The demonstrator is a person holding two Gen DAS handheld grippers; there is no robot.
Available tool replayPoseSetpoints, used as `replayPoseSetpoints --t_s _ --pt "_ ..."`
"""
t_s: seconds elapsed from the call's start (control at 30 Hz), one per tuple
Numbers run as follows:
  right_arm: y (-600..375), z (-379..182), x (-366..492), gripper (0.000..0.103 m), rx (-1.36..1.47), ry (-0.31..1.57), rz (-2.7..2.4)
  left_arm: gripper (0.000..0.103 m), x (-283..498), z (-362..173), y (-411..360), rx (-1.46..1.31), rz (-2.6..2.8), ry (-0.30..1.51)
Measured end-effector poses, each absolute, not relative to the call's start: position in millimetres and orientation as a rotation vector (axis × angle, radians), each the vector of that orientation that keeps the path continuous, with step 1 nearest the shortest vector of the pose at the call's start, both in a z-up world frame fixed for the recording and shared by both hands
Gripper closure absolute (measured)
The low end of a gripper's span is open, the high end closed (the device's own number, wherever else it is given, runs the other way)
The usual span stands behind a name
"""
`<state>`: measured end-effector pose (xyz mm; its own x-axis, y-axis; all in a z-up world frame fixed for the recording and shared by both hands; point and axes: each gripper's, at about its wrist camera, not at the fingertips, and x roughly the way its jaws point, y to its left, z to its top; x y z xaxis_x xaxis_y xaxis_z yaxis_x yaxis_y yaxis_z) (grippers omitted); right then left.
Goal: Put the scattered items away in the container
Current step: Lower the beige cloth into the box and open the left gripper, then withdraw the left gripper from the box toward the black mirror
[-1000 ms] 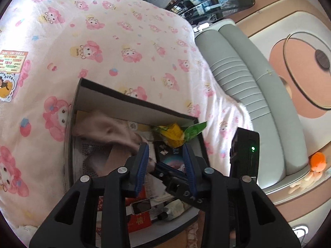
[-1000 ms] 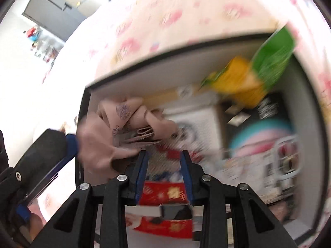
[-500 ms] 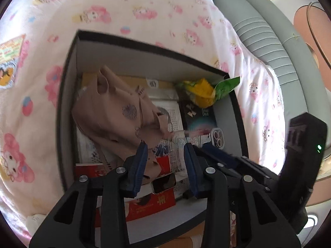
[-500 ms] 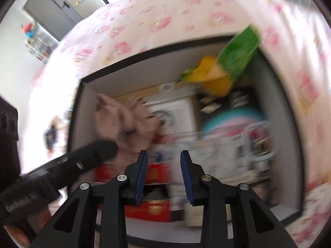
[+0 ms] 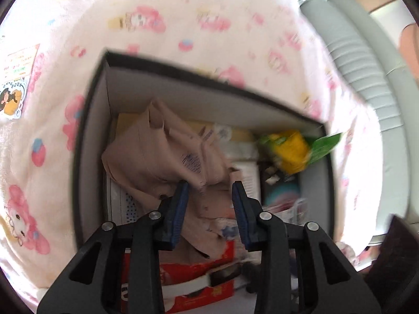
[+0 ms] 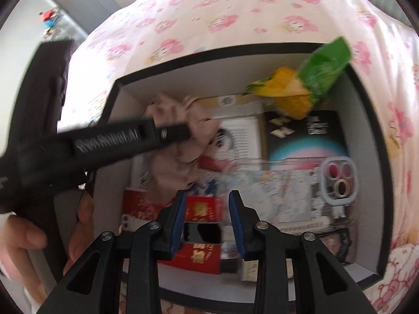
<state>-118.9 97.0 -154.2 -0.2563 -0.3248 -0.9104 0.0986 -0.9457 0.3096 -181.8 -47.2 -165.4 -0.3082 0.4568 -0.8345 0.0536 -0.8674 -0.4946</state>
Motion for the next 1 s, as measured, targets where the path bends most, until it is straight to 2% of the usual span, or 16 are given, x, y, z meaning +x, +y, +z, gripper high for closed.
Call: replayPoseSetpoints --t_s 0.2,0.4,0.6,0.67,0.9,1.0 --pt "68.8 -173.0 -132.5 0.072 1.776 -0.275 -2.081 0.067 -150.7 -132.3 -73.3 -1.479 2.34 -0.741" --pt "54.1 -192.9 -162.9 0.072 1.849 -0.233 -2.086 0.067 -153.7 -139.3 -84.6 -1.489 2.304 -0.809" --pt "65.9 -177.1 -189.4 0.072 1.78 -0.217 -2.285 0.067 -156.4 -142.5 -85.0 -1.465 2.29 -0.847" --pt "80.0 -164.5 -186.1 0.072 1.728 -0.271 -2.378 0.061 -156.9 -143.4 -82.5 -1.458 2.257 -0.849" --pt "108.7 -150.8 -158.5 0.072 1.685 -0.286 -2.453 0.061 -155.9 -153.1 -61.0 -1.554 2.202 -0.773" --pt "115.1 -147.7 -149.0 0.072 1.686 -0.297 -2.474 0.064 -158.5 -167.0 -51.5 -1.657 2.152 -0.732"
